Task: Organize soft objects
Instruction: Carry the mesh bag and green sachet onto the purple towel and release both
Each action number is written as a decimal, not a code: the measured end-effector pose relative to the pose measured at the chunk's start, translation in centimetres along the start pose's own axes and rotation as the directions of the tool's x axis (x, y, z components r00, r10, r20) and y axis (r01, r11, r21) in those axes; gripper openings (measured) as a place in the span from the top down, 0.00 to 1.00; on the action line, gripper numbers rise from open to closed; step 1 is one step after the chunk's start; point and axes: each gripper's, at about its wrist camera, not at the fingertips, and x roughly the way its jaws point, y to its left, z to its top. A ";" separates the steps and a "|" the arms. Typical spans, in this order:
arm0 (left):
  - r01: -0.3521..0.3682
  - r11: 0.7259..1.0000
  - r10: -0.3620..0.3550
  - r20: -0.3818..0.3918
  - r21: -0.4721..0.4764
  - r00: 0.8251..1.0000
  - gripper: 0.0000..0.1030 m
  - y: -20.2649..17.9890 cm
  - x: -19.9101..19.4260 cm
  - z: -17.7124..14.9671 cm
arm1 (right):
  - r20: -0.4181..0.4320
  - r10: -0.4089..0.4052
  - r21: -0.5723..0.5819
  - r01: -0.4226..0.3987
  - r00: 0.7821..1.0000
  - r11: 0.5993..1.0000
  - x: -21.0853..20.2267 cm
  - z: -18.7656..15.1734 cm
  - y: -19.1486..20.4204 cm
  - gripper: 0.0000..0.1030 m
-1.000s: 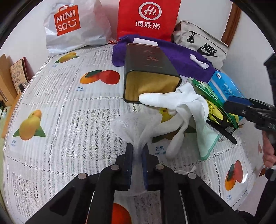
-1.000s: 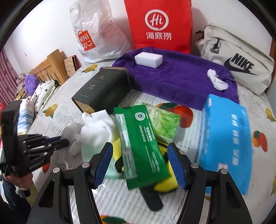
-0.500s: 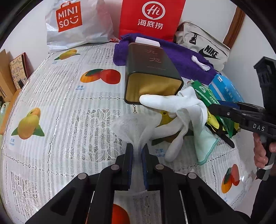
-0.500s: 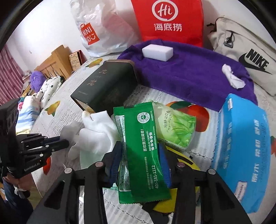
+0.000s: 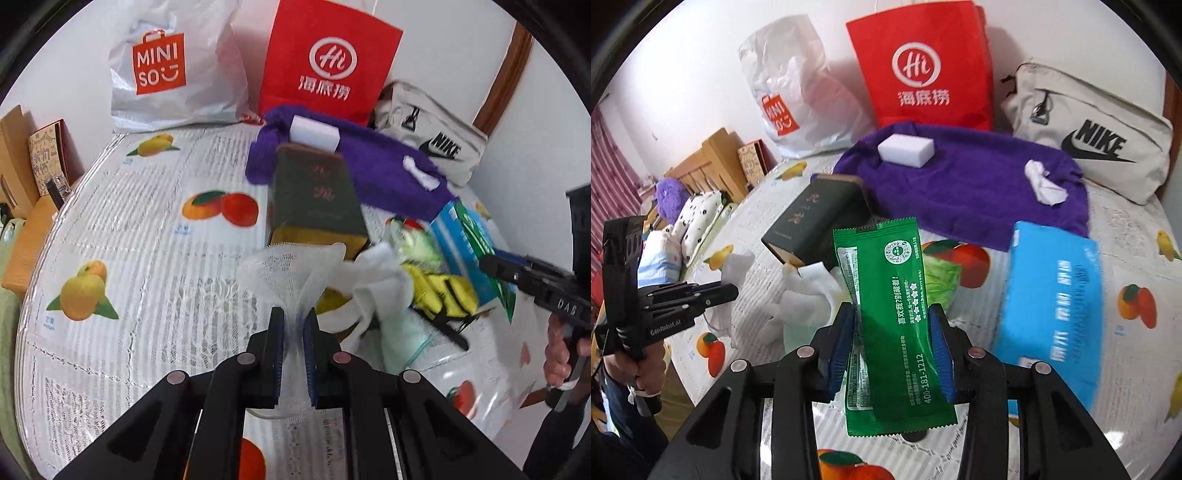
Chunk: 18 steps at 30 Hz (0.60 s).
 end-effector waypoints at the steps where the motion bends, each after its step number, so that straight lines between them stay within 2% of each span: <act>1: 0.001 1.000 -0.001 0.004 0.000 1.000 0.90 -0.1 -0.2 0.2 | 0.006 -0.003 0.004 0.003 1.000 1.000 -0.4 0.1 -0.2 0.61; 8: 0.006 1.000 -0.007 0.045 0.004 0.999 0.90 -1.2 -1.4 2.6 | 0.034 -0.028 0.052 0.026 0.999 0.998 -2.6 0.5 -1.8 0.61; 18: 0.002 1.000 -0.003 0.059 0.008 0.998 0.90 -2.7 -1.6 5.7 | 0.054 -0.068 0.064 0.064 0.996 0.996 -3.7 1.3 -3.3 0.61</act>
